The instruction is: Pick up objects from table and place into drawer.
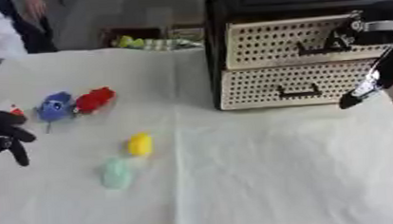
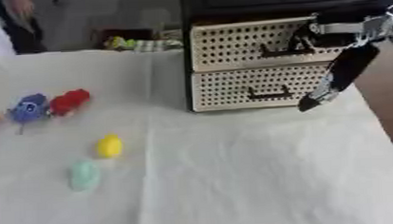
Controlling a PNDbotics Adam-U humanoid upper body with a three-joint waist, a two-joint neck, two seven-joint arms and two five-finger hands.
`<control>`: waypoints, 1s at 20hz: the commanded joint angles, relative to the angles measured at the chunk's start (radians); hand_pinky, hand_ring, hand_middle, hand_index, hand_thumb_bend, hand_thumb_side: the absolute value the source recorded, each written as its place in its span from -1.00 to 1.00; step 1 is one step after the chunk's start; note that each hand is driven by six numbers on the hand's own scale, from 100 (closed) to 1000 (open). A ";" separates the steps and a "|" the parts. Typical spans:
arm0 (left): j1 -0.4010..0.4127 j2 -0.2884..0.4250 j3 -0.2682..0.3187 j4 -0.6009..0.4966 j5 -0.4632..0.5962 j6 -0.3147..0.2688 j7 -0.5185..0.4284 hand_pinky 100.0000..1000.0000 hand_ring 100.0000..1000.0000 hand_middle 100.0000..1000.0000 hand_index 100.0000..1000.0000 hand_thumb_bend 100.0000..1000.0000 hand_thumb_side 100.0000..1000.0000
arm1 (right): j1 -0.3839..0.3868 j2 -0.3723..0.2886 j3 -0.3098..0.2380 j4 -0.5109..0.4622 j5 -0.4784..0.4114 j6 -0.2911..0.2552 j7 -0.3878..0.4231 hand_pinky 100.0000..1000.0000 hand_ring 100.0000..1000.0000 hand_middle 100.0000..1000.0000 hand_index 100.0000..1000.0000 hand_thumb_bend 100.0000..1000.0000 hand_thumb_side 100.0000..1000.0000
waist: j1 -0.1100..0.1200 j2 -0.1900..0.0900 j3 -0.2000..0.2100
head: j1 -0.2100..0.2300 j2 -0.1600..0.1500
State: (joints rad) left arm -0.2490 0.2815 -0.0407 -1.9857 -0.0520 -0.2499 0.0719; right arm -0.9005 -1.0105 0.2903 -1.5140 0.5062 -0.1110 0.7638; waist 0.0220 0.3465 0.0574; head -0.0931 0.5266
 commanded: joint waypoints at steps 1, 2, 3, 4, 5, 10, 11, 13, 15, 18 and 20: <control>-0.010 0.023 0.002 -0.014 0.002 0.001 0.000 -0.61 -0.10 0.06 0.23 -1.00 0.39 | -0.007 -0.038 -0.017 -0.008 -0.030 0.001 0.019 -1.00 -1.00 -1.00 0.56 0.54 -0.11 | -0.003 -0.020 -0.001 | 0.004 -0.007; -0.010 0.023 0.002 -0.014 0.002 0.001 0.000 -0.61 -0.10 0.06 0.23 -1.00 0.39 | -0.004 -0.041 -0.017 -0.012 -0.037 0.002 0.024 -1.00 -1.00 -1.00 0.56 0.54 -0.12 | -0.002 -0.021 -0.001 | 0.004 -0.007; -0.009 0.023 0.002 -0.014 0.002 0.001 0.000 -0.61 -0.10 0.06 0.23 -1.00 0.39 | 0.000 -0.044 -0.017 -0.017 -0.045 0.003 0.029 -1.00 -1.00 -1.00 0.56 0.54 -0.12 | -0.002 -0.022 -0.002 | 0.005 -0.006; -0.009 0.022 0.002 -0.014 0.003 0.001 0.001 -0.61 -0.10 0.06 0.23 -1.00 0.39 | 0.005 -0.047 -0.017 -0.022 -0.051 0.005 0.033 -1.00 -1.00 -1.00 0.56 0.54 -0.12 | -0.002 -0.023 -0.002 | 0.005 -0.005; -0.009 0.022 0.002 -0.014 0.004 0.001 0.001 -0.61 -0.10 0.06 0.23 -1.00 0.39 | 0.011 -0.050 -0.014 -0.030 -0.057 0.005 0.037 -1.00 -1.00 -1.00 0.56 0.53 -0.12 | -0.002 -0.024 -0.002 | 0.005 -0.005; -0.010 0.023 0.002 -0.014 0.008 0.003 0.002 -0.61 -0.10 0.06 0.23 -1.00 0.38 | 0.033 -0.062 -0.007 -0.056 -0.070 0.014 0.055 -1.00 -1.00 -1.00 0.56 0.53 -0.12 | -0.004 -0.029 0.001 | 0.004 -0.007; -0.010 0.024 0.002 -0.014 0.009 0.003 0.002 -0.61 -0.10 0.06 0.23 -1.00 0.38 | 0.037 -0.064 -0.006 -0.058 -0.072 0.017 0.057 -1.00 -1.00 -1.00 0.56 0.53 -0.12 | -0.004 -0.030 0.001 | 0.004 -0.008; -0.010 0.024 0.002 -0.014 0.010 0.004 0.002 -0.61 -0.09 0.06 0.23 -1.00 0.38 | 0.044 -0.067 -0.005 -0.061 -0.075 0.024 0.062 -1.00 -1.00 -1.00 0.55 0.53 -0.11 | -0.004 -0.032 0.002 | 0.004 -0.008; -0.009 0.024 0.002 -0.014 0.012 0.004 0.001 -0.61 -0.09 0.06 0.23 -1.00 0.38 | 0.048 -0.068 -0.006 -0.065 -0.078 0.029 0.065 -1.00 -1.00 -1.00 0.55 0.53 -0.11 | -0.004 -0.033 0.003 | 0.005 -0.007; -0.008 0.025 0.002 -0.014 0.013 0.004 0.001 -0.61 -0.10 0.06 0.23 -1.00 0.38 | 0.054 -0.072 -0.007 -0.075 -0.084 0.035 0.065 -1.00 -1.00 -1.00 0.55 0.53 -0.11 | -0.004 -0.036 0.003 | 0.006 -0.005; -0.008 0.025 0.002 -0.014 0.015 0.004 0.001 -0.61 -0.10 0.06 0.23 -1.00 0.38 | 0.061 -0.078 -0.007 -0.088 -0.093 0.037 0.065 -1.00 -1.00 -1.00 0.56 0.53 -0.12 | -0.003 -0.038 0.000 | 0.007 -0.003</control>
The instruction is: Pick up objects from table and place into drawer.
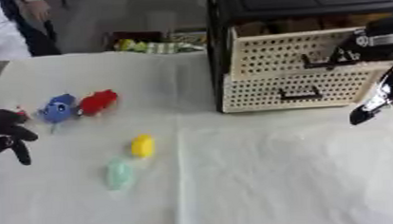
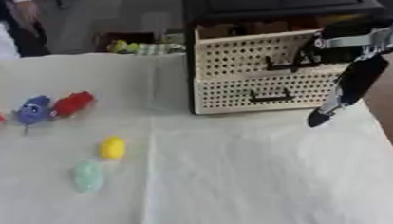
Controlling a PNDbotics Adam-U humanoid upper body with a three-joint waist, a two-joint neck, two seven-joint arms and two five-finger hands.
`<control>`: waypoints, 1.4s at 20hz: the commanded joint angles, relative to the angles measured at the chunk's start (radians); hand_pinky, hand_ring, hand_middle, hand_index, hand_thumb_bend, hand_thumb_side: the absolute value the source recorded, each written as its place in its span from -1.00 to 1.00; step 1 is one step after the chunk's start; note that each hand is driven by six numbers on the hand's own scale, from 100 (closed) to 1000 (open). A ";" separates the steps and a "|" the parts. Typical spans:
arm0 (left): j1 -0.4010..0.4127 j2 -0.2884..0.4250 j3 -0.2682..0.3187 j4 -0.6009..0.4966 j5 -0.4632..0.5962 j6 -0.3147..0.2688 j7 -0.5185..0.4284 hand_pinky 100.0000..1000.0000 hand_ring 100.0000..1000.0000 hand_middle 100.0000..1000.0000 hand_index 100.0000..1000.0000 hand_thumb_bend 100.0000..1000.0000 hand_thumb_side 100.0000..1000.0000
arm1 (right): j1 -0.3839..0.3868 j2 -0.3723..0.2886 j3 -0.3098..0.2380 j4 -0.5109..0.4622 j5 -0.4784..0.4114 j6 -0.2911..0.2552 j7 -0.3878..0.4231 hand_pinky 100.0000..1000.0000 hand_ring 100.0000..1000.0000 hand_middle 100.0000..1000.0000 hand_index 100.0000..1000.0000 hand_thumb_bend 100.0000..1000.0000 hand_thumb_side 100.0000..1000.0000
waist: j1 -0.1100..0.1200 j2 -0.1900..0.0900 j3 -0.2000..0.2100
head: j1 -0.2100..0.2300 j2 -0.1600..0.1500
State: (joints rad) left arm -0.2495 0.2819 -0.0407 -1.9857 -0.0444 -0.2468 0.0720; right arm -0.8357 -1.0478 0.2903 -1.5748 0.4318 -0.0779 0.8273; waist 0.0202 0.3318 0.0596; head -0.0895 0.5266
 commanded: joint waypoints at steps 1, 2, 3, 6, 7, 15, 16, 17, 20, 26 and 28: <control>-0.007 0.025 0.002 -0.014 0.008 0.001 0.001 -0.61 -0.10 0.06 0.23 -1.00 0.38 | 0.001 -0.045 -0.007 -0.035 -0.024 0.005 0.002 -1.00 -1.00 -1.00 0.56 0.53 -0.12 | -0.001 -0.025 -0.004 | 0.003 -0.002; -0.006 0.025 0.002 -0.014 0.009 0.002 0.001 -0.61 -0.10 0.06 0.23 -1.00 0.38 | 0.006 -0.049 -0.007 -0.044 -0.029 0.007 0.002 -1.00 -1.00 -1.00 0.56 0.53 -0.12 | 0.000 -0.026 -0.005 | 0.003 -0.002; -0.006 0.025 0.001 -0.014 0.009 0.002 0.001 -0.61 -0.10 0.06 0.22 -1.00 0.38 | 0.012 -0.054 -0.006 -0.053 -0.034 0.008 0.003 -1.00 -1.00 -1.00 0.56 0.53 -0.12 | 0.000 -0.027 -0.006 | 0.003 -0.001; -0.005 0.026 0.001 -0.014 0.011 0.002 0.001 -0.61 -0.10 0.06 0.22 -1.00 0.38 | 0.034 -0.069 -0.007 -0.085 -0.050 0.015 0.005 -1.00 -1.00 -1.00 0.56 0.53 -0.12 | 0.001 -0.030 -0.008 | 0.003 0.002; -0.005 0.026 0.001 -0.014 0.011 0.002 0.001 -0.61 -0.10 0.06 0.22 -1.00 0.38 | 0.041 -0.074 -0.008 -0.094 -0.055 0.018 0.005 -1.00 -1.00 -1.00 0.56 0.54 -0.12 | 0.001 -0.031 -0.010 | 0.004 0.003; -0.003 0.026 0.000 -0.014 0.016 0.004 0.001 -0.61 -0.10 0.06 0.23 -1.00 0.38 | 0.096 -0.106 -0.016 -0.160 -0.095 0.042 0.005 -1.00 -1.00 -1.00 0.57 0.55 -0.13 | 0.003 -0.039 -0.015 | 0.004 0.010; -0.003 0.026 0.000 -0.014 0.016 0.004 0.001 -0.61 -0.10 0.06 0.23 -1.00 0.38 | 0.103 -0.110 -0.016 -0.169 -0.099 0.045 0.004 -1.00 -1.00 -1.00 0.57 0.55 -0.13 | 0.003 -0.040 -0.015 | 0.004 0.010; -0.003 0.026 0.000 -0.014 0.017 0.004 0.001 -0.61 -0.10 0.06 0.23 -1.00 0.37 | 0.110 -0.114 -0.017 -0.178 -0.102 0.048 0.002 -1.00 -1.00 -1.00 0.57 0.60 -0.15 | 0.003 -0.041 -0.015 | 0.003 0.011; -0.001 0.025 0.000 -0.014 0.018 0.005 0.000 -0.61 -0.10 0.06 0.23 -1.00 0.38 | 0.137 -0.129 -0.021 -0.209 -0.112 0.054 -0.005 -1.00 -1.00 -1.00 0.57 0.55 -0.13 | 0.004 -0.043 -0.016 | 0.002 0.011; -0.001 0.024 -0.002 -0.014 0.020 0.007 -0.002 -0.61 -0.09 0.06 0.23 -1.00 0.38 | 0.141 -0.132 -0.012 -0.243 -0.117 0.079 -0.014 -1.00 -1.00 -1.00 0.57 0.57 -0.14 | 0.004 -0.047 -0.017 | 0.000 0.011; 0.001 0.024 -0.002 -0.014 0.020 0.008 -0.003 -0.61 -0.08 0.06 0.22 -1.00 0.38 | 0.123 -0.120 -0.002 -0.231 -0.116 0.085 -0.009 -1.00 -1.00 -1.00 0.57 0.57 -0.14 | 0.004 -0.048 -0.019 | 0.002 0.011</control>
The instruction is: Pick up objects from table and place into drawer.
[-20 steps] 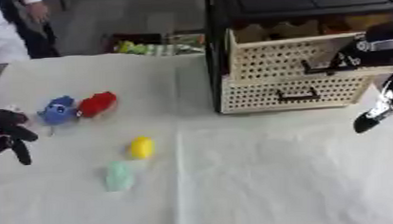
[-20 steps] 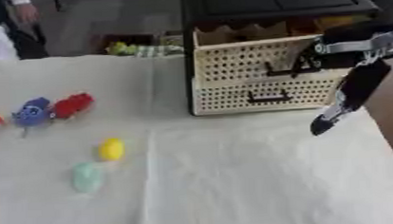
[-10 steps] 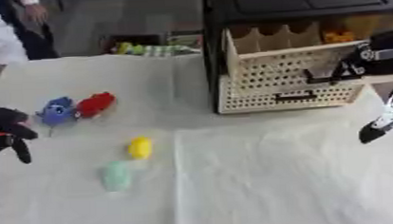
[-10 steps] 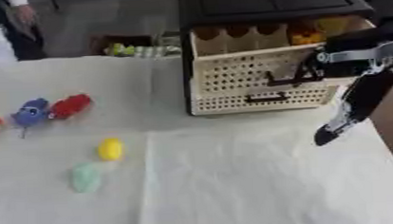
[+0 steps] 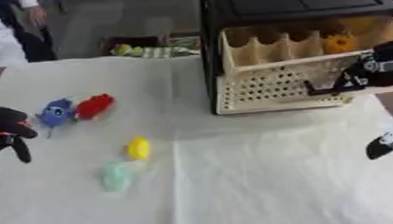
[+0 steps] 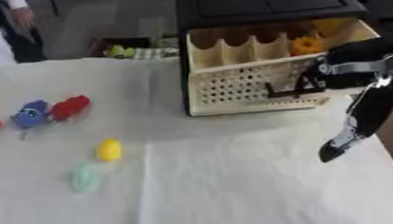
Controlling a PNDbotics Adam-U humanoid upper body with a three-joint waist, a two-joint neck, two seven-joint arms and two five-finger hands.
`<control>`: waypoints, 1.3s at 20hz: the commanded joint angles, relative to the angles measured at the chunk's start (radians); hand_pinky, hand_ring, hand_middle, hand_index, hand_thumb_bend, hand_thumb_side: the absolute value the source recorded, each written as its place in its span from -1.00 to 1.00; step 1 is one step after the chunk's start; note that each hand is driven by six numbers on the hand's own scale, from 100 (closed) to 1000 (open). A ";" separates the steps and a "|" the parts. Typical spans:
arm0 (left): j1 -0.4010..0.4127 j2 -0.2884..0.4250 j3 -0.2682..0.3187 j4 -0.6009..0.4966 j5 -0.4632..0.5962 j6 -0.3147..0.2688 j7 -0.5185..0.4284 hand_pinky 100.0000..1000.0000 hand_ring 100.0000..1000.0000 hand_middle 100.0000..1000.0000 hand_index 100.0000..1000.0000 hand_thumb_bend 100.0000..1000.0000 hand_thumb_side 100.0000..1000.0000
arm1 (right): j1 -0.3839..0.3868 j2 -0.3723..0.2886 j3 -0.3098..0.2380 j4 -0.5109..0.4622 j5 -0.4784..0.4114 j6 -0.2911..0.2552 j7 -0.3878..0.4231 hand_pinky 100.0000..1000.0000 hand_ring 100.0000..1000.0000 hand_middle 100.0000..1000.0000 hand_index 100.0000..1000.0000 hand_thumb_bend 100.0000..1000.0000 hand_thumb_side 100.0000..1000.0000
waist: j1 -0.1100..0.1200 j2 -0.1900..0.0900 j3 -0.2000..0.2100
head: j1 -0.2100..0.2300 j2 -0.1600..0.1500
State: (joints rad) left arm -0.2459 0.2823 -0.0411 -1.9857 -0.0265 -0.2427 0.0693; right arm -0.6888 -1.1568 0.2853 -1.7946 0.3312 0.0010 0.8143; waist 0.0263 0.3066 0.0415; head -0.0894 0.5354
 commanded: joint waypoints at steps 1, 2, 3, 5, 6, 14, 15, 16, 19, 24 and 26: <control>-0.002 0.023 -0.001 -0.014 0.002 0.004 0.000 -0.61 -0.08 0.06 0.22 -1.00 0.38 | -0.030 -0.007 0.008 -0.007 -0.015 0.007 0.005 -1.00 -1.00 -1.00 0.57 0.57 -0.14 | -0.002 -0.023 -0.001 | 0.002 0.002; -0.002 0.023 -0.002 -0.014 0.002 0.004 -0.001 -0.61 -0.08 0.06 0.22 -1.00 0.38 | -0.034 -0.004 0.011 -0.004 -0.015 0.007 0.006 -1.00 -1.00 -1.00 0.57 0.58 -0.14 | -0.001 -0.023 -0.002 | 0.002 0.002; -0.002 0.022 -0.002 -0.014 0.002 0.005 -0.001 -0.61 -0.08 0.06 0.22 -1.00 0.38 | -0.035 -0.003 0.014 -0.005 -0.016 0.007 0.006 -1.00 -1.00 -1.00 0.57 0.58 -0.14 | -0.001 -0.023 -0.003 | 0.002 0.002; -0.002 0.022 -0.001 -0.014 0.001 0.005 -0.001 -0.62 -0.08 0.06 0.22 -1.00 0.38 | -0.027 -0.007 0.014 -0.014 -0.021 0.009 0.001 -1.00 -1.00 -1.00 0.58 0.59 -0.15 | 0.000 -0.022 -0.005 | 0.003 0.002; -0.002 0.021 -0.001 -0.014 0.001 0.006 -0.001 -0.62 -0.08 0.06 0.22 -1.00 0.38 | -0.017 -0.013 0.012 -0.023 -0.026 0.011 -0.004 -1.00 -1.00 -1.00 0.58 0.59 -0.15 | 0.000 -0.022 -0.005 | 0.003 0.002; -0.005 0.018 -0.002 -0.014 0.002 0.007 -0.002 -0.62 -0.08 0.06 0.22 -1.00 0.38 | 0.051 -0.044 -0.004 -0.086 -0.047 0.045 -0.032 -1.00 -1.00 -1.00 0.58 0.56 -0.18 | 0.001 -0.021 -0.005 | 0.001 -0.001; -0.006 0.018 -0.002 -0.014 0.003 0.007 -0.002 -0.62 -0.08 0.06 0.22 -1.00 0.38 | 0.053 -0.043 -0.004 -0.084 -0.048 0.051 -0.034 -1.00 -1.00 -1.00 0.59 0.56 -0.19 | 0.001 -0.021 -0.004 | 0.000 -0.001; -0.006 0.017 -0.002 -0.014 0.004 0.007 -0.002 -0.62 -0.08 0.06 0.22 -1.00 0.38 | 0.055 -0.042 -0.002 -0.077 -0.052 0.059 -0.035 -1.00 -1.00 -1.00 0.60 0.58 -0.20 | 0.002 -0.021 -0.003 | 0.000 -0.002; -0.006 0.017 -0.002 -0.014 0.005 0.007 -0.002 -0.62 -0.08 0.06 0.22 -1.00 0.38 | 0.058 -0.038 0.002 -0.055 -0.072 0.087 -0.041 -1.00 -1.00 -1.00 0.60 0.60 -0.21 | 0.003 -0.021 -0.001 | -0.002 -0.004; -0.006 0.016 -0.002 -0.014 0.005 0.006 -0.002 -0.62 -0.08 0.06 0.22 -1.00 0.38 | 0.065 -0.040 0.000 -0.059 -0.109 0.116 -0.051 -1.00 -1.00 -1.00 0.59 0.63 -0.23 | 0.006 -0.020 -0.002 | -0.002 -0.005; -0.006 0.016 -0.002 -0.014 0.005 0.007 -0.002 -0.62 -0.08 0.06 0.22 -1.00 0.38 | 0.073 -0.044 -0.004 -0.068 -0.119 0.122 -0.052 -1.00 -1.00 -1.00 0.59 0.63 -0.23 | 0.006 -0.020 -0.004 | -0.002 -0.005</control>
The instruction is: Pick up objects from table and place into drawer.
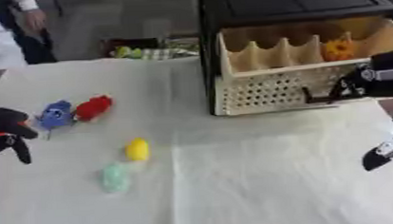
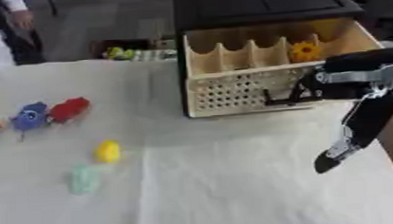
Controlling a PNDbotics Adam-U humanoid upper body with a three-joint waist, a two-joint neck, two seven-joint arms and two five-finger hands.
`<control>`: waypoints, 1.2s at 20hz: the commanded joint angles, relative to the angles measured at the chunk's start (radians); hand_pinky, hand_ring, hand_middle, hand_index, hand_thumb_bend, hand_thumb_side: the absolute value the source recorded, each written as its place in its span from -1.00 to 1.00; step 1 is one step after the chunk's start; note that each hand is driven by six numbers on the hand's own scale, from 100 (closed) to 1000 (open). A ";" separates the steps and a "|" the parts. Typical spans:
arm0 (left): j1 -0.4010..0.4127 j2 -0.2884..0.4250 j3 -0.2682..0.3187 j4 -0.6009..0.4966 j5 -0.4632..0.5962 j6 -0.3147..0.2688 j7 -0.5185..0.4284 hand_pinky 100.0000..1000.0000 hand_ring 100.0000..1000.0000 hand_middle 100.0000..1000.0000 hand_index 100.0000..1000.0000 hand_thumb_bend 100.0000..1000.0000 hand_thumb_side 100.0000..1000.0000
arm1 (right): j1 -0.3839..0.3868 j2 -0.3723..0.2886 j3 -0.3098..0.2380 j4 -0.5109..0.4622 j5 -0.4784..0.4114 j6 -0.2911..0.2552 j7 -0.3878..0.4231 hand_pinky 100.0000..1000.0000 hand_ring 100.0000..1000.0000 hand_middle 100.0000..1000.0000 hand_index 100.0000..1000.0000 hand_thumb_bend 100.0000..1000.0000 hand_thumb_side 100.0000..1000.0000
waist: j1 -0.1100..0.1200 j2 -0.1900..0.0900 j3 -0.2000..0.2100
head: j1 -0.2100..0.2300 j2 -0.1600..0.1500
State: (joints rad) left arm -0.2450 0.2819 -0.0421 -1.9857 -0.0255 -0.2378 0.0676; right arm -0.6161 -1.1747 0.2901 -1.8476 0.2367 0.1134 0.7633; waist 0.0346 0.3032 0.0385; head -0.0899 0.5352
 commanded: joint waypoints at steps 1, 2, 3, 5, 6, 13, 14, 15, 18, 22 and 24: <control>-0.006 0.017 -0.001 -0.014 0.004 0.001 0.000 -0.62 -0.08 0.06 0.22 -1.00 0.38 | 0.006 -0.029 -0.011 -0.019 -0.028 0.012 -0.002 -1.00 -1.00 -1.00 0.59 0.63 -0.23 | -0.002 -0.016 -0.001 | -0.001 -0.004; -0.006 0.016 -0.001 -0.014 0.004 0.002 0.000 -0.62 -0.08 0.06 0.22 -1.00 0.38 | 0.012 -0.031 -0.014 -0.023 -0.031 0.015 -0.003 -1.00 -1.00 -1.00 0.59 0.64 -0.23 | -0.001 -0.016 -0.002 | -0.001 -0.004; -0.006 0.016 -0.001 -0.014 0.004 0.002 0.000 -0.62 -0.08 0.06 0.22 -1.00 0.38 | 0.019 -0.034 -0.016 -0.028 -0.033 0.017 -0.004 -1.00 -1.00 -1.00 0.59 0.64 -0.23 | -0.001 -0.015 -0.002 | -0.001 -0.004; -0.007 0.016 -0.001 -0.014 0.004 0.002 0.000 -0.62 -0.08 0.06 0.22 -1.00 0.38 | 0.029 -0.037 -0.018 -0.035 -0.034 0.020 -0.004 -1.00 -1.00 -1.00 0.59 0.63 -0.23 | -0.001 -0.015 -0.002 | -0.001 -0.005; -0.007 0.016 -0.001 -0.014 0.004 0.002 -0.001 -0.62 -0.08 0.06 0.22 -1.00 0.38 | 0.033 -0.039 -0.018 -0.037 -0.033 0.021 -0.004 -1.00 -1.00 -1.00 0.59 0.63 -0.23 | -0.001 -0.015 -0.002 | -0.001 -0.005; -0.005 0.015 -0.001 -0.014 0.003 0.003 -0.002 -0.62 -0.08 0.06 0.22 -1.00 0.38 | 0.053 -0.045 -0.024 -0.060 -0.034 0.020 -0.003 -1.00 -1.00 -1.00 0.58 0.63 -0.24 | 0.000 -0.015 -0.003 | -0.002 -0.004; -0.005 0.015 -0.001 -0.014 0.003 0.003 -0.002 -0.62 -0.08 0.06 0.22 -1.00 0.39 | 0.056 -0.048 -0.026 -0.066 -0.035 0.020 -0.006 -1.00 -1.00 -1.00 0.58 0.63 -0.23 | 0.000 -0.015 -0.004 | -0.002 -0.004; -0.005 0.015 -0.001 -0.014 0.003 0.004 -0.003 -0.62 -0.08 0.06 0.22 -1.00 0.39 | 0.060 -0.051 -0.029 -0.072 -0.036 0.020 -0.009 -1.00 -1.00 -1.00 0.58 0.63 -0.23 | 0.000 -0.014 -0.004 | -0.001 -0.004; -0.005 0.015 -0.001 -0.014 0.004 0.006 -0.004 -0.63 -0.07 0.06 0.22 -1.00 0.39 | 0.072 -0.058 -0.034 -0.091 -0.039 0.022 -0.015 -1.00 -1.00 -1.00 0.58 0.63 -0.23 | 0.000 -0.014 -0.005 | -0.001 -0.005; -0.006 0.015 -0.001 -0.014 0.006 0.006 -0.004 -0.63 -0.07 0.06 0.22 -1.00 0.39 | 0.088 -0.067 -0.037 -0.108 -0.040 0.025 -0.017 -1.00 -1.00 -1.00 0.58 0.63 -0.23 | -0.001 -0.014 -0.004 | -0.001 -0.006; -0.006 0.015 -0.001 -0.014 0.006 0.007 -0.004 -0.63 -0.07 0.07 0.22 -1.00 0.39 | 0.095 -0.069 -0.040 -0.117 -0.041 0.025 -0.017 -1.00 -1.00 -1.00 0.58 0.63 -0.23 | -0.001 -0.014 -0.004 | -0.001 -0.005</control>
State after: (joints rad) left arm -0.2451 0.2817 -0.0464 -1.9857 -0.0246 -0.2330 0.0635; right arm -0.5186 -1.2044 0.2568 -1.9425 0.2085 0.1395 0.7450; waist 0.0355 0.3036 0.0347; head -0.0900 0.5352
